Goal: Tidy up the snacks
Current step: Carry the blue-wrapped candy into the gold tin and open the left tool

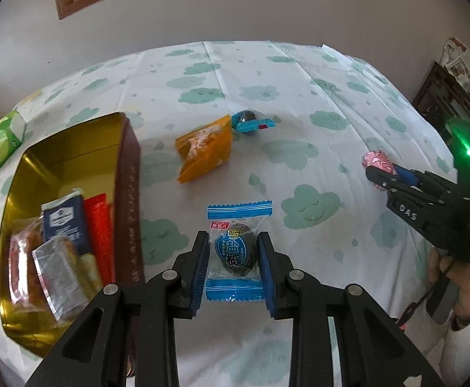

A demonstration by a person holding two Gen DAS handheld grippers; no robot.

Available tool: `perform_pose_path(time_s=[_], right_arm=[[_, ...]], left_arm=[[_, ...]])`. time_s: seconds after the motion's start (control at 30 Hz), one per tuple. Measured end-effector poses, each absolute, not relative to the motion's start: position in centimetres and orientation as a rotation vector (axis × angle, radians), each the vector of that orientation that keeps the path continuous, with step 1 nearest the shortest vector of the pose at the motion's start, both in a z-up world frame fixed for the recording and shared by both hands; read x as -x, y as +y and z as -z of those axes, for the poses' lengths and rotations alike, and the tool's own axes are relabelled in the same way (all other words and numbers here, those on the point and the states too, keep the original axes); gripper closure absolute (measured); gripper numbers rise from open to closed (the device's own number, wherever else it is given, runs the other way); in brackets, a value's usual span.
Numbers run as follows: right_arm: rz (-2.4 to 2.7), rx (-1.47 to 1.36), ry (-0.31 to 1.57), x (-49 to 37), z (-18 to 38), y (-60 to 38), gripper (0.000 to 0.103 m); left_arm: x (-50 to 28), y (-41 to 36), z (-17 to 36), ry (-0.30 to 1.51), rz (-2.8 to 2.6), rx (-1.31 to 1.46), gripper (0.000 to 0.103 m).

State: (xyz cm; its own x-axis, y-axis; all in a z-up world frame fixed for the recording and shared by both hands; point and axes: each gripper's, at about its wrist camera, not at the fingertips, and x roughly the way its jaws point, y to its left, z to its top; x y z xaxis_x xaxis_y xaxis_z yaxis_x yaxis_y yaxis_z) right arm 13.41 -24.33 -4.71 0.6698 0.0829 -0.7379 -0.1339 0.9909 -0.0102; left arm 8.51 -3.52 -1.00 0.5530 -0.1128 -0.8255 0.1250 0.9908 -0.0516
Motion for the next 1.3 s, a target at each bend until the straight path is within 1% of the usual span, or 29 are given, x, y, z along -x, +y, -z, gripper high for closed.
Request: perform_pose_path(time_s=[0.37, 0.73, 0.97, 1.3], right_arm=[[-0.121, 0.069, 0.828, -13.4, 4.7, -24.3, 0.070], [-0.121, 0.070, 0.828, -13.4, 4.7, -24.2, 0.070], [-0.120, 0.071, 0.828, -13.4, 4.7, -24.2, 0.070], [-0.120, 0.072, 0.828, -13.4, 4.8, -24.2, 0.070]], left_arm=[[-6.7, -1.2, -1.9, 0.930, 0.090, 0.013, 0.077], [-6.7, 4.4, -3.9, 0.887, -0.051, 0.043, 0.077], [-7.2, 8.2, -3.7, 0.891, -0.132, 0.065, 0.077], [-8.1, 11.0, -0.9, 0.954, -0.200, 0.076, 0.077]])
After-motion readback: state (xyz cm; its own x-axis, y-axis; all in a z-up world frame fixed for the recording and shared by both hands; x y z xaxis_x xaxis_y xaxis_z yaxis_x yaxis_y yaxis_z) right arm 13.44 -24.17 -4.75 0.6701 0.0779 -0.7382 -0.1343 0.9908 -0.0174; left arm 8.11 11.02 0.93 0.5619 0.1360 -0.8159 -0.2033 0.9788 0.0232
